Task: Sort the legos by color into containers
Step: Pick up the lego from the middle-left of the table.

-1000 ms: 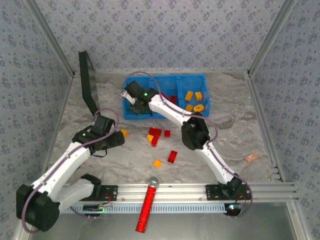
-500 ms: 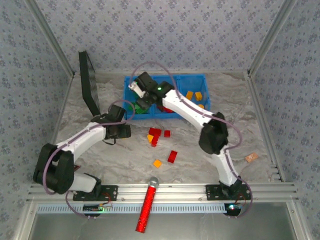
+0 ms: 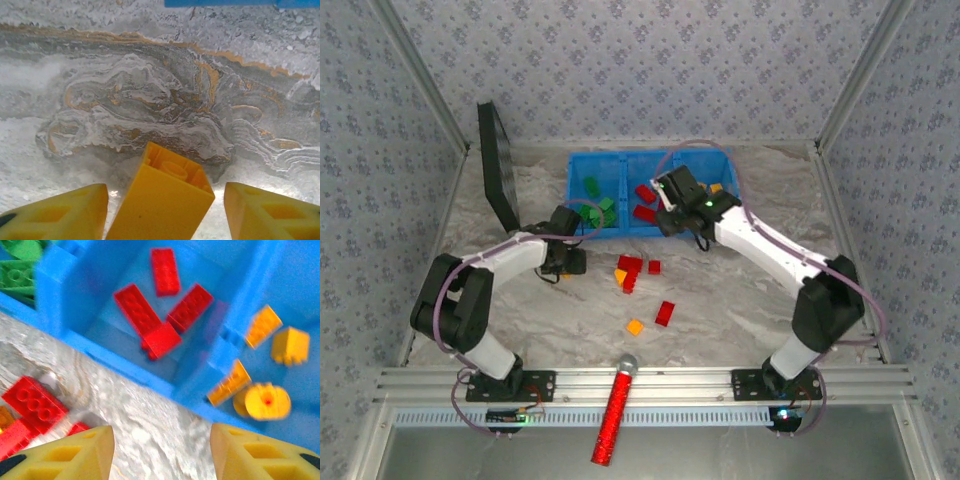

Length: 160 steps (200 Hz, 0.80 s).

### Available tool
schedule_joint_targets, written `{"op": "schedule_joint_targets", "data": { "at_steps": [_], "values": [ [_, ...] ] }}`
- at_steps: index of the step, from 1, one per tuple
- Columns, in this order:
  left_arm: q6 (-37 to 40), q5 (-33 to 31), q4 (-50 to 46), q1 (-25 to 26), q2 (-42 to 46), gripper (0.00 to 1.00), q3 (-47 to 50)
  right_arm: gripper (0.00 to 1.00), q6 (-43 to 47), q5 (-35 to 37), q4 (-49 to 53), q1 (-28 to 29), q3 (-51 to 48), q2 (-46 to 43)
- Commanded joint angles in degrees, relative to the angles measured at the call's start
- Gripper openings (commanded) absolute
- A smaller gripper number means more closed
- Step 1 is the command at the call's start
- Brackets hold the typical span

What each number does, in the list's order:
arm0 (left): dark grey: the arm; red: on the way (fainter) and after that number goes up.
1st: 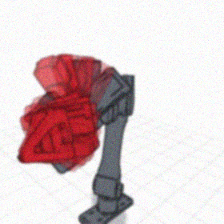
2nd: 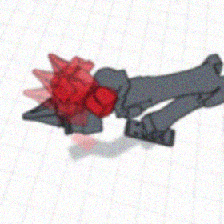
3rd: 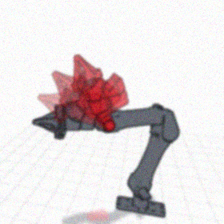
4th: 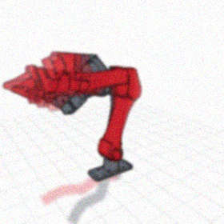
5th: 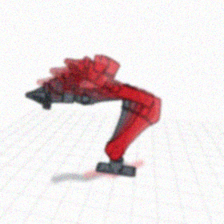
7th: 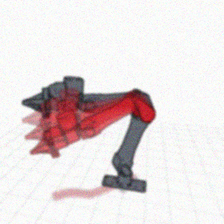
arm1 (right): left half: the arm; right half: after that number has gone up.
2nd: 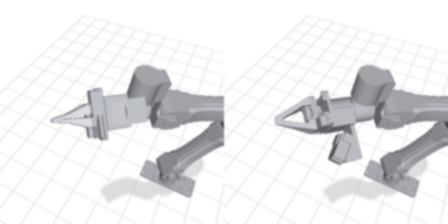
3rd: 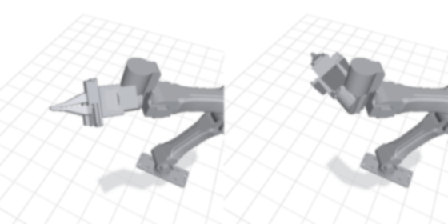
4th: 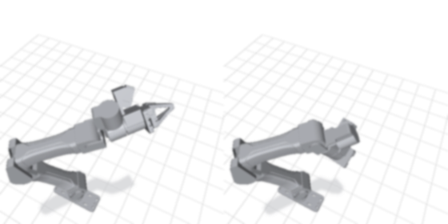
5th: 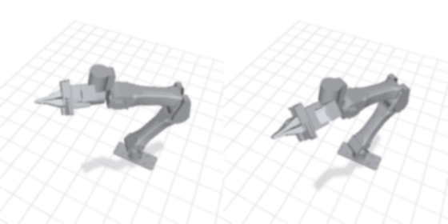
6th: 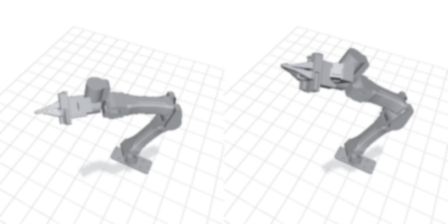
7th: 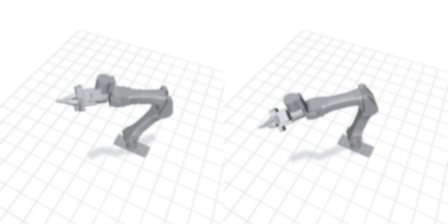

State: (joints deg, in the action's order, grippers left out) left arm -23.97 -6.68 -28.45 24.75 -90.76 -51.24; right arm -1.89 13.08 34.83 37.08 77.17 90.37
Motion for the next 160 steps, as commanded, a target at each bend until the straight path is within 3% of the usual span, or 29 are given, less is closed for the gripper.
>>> {"op": "schedule_joint_targets", "data": {
  "at_steps": [1,42,74,115,160],
  "values": [
    [-0.96,2.79,0.30,-0.23,-1.65,0.53,-1.31,0.55,-7.69,0.21,0.77,-0.83,-4.89,-6.47],
    [-2.29,6.44,-0.08,0.66,-6.27,0.38,-1.70,0.55,-17.36,0.03,3.56,3.15,-18.98,-17.92],
    [-1.99,5.61,-2.28,3.82,-7.80,0.29,-5.18,0.55,-24.04,-1.30,5.26,3.43,-28.06,-28.46],
    [1.32,-4.51,-13.75,14.00,-10.50,0.23,-20.71,0.55,-29.69,-1.83,7.48,3.34,-35.78,-38.31],
    [2.08,-4.07,-15.91,20.97,-12.05,0.23,-37.39,0.58,-35.90,-4.44,5.65,2.89,-42.29,-45.68]
  ]
}}
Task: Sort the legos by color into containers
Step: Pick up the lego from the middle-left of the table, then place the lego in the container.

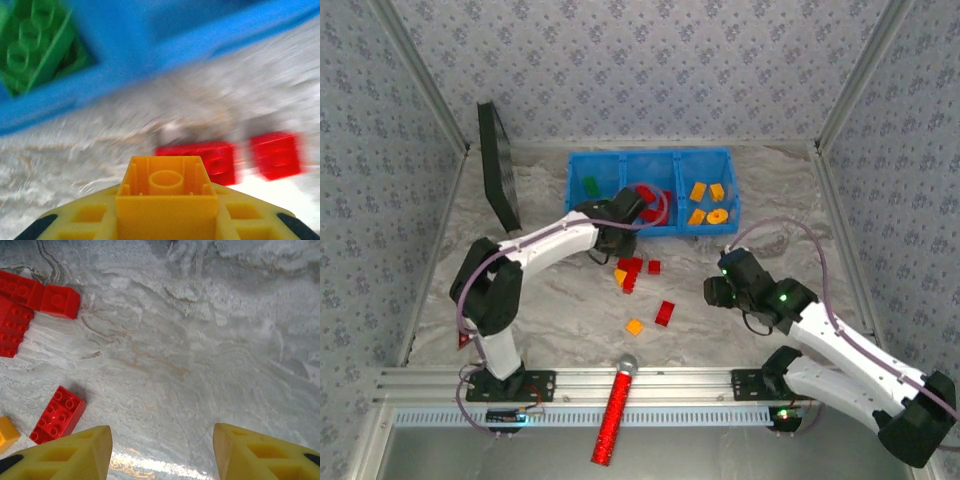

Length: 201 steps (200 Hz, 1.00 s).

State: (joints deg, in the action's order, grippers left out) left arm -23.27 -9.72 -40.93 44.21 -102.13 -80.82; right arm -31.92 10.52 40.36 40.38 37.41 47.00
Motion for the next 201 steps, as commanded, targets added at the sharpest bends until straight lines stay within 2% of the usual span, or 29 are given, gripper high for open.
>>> {"op": "schedule_joint_targets", "data": {
  "at_steps": [1,36,79,126,174,201],
  "values": [
    [1.42,-0.89,-3.36,1.64,-0.83,0.23,-8.15,0.58,-6.00,-1.90,0.05,-0.44,-2.66,-2.38],
    [2.93,1.71,-0.97,3.96,-8.29,0.23,-21.89,0.59,-9.95,-3.42,-2.28,-0.48,-6.10,-4.23],
    [7.70,0.67,-7.65,6.23,-26.74,0.23,-49.77,0.61,-15.91,-5.44,-5.64,-0.50,-11.07,-7.42],
    [6.52,3.77,-8.52,6.27,-42.49,0.23,-70.75,0.62,-17.74,-6.37,-8.98,-0.81,-13.51,-7.76],
    [1.44,7.55,-0.11,6.38,-49.18,0.24,-72.98,0.64,-17.00,-6.99,-7.42,-1.52,-12.89,-7.50],
    [0.85,8.43,1.61,6.50,-52.38,0.25,-74.76,0.65,-16.62,-8.13,-7.66,-2.14,-12.11,-6.74]
  ]
}}
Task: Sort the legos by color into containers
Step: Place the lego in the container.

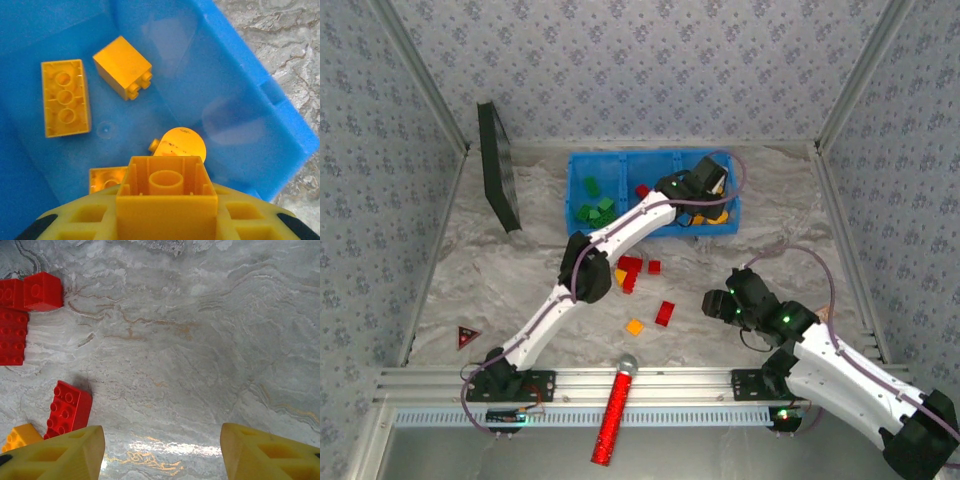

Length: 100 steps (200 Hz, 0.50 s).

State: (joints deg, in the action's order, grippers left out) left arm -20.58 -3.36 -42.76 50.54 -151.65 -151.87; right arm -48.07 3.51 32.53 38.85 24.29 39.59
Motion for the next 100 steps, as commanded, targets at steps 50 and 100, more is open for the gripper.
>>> {"op": "schedule_joint_targets", "data": {
  "at_steps": [50,100],
  "values": [
    [-1.83,2.58,2.45,0.08,-5.19,0.33,-4.62,0.65,0.63,-1.29,-1.13,-0.93,2.02,4.45],
    [-0.88,2.81,0.14,0.00,-3.99,0.55,-4.57,0.67,1.03,0.08,-3.35,-0.73,4.29,4.30]
  ]
}}
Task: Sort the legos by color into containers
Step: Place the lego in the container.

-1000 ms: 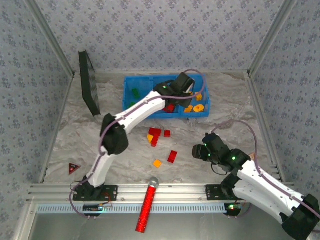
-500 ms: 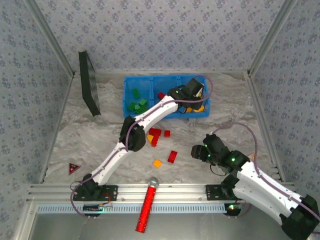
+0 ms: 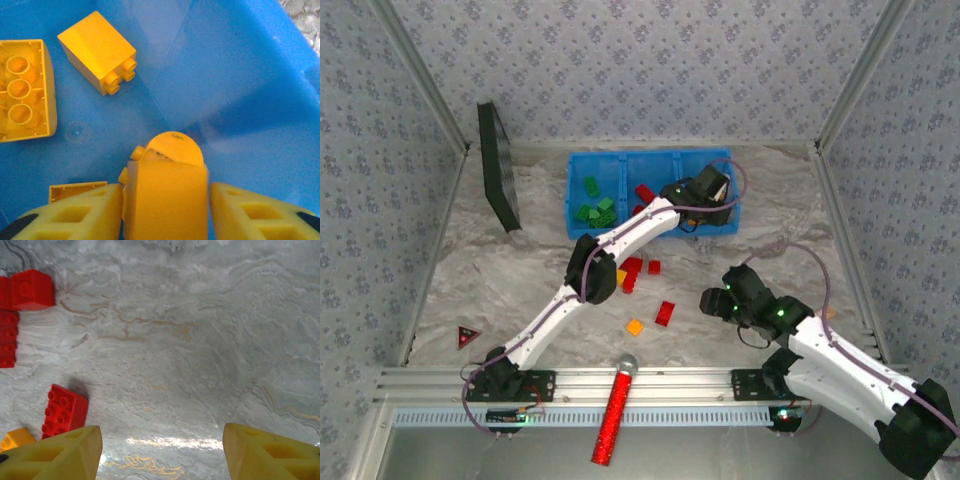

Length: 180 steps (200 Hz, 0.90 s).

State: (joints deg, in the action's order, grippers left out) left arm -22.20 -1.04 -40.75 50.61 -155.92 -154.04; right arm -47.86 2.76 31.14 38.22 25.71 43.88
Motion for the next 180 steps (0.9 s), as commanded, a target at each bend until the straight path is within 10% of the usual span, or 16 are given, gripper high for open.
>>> {"op": "schedule_joint_targets", "data": {
  "at_steps": [1,180],
  "values": [
    [0.83,0.50,-1.87,-0.07,0.40,0.56,-2.41,0.67,0.78,0.74,-2.00,-0.08,2.90,0.09],
    [9.41,-1.78,-6.54,-5.47,26.18,0.72,2.48,0.79,-3.04,-0.65,-5.39,14.30,16.75,31.11]
  ]
}}
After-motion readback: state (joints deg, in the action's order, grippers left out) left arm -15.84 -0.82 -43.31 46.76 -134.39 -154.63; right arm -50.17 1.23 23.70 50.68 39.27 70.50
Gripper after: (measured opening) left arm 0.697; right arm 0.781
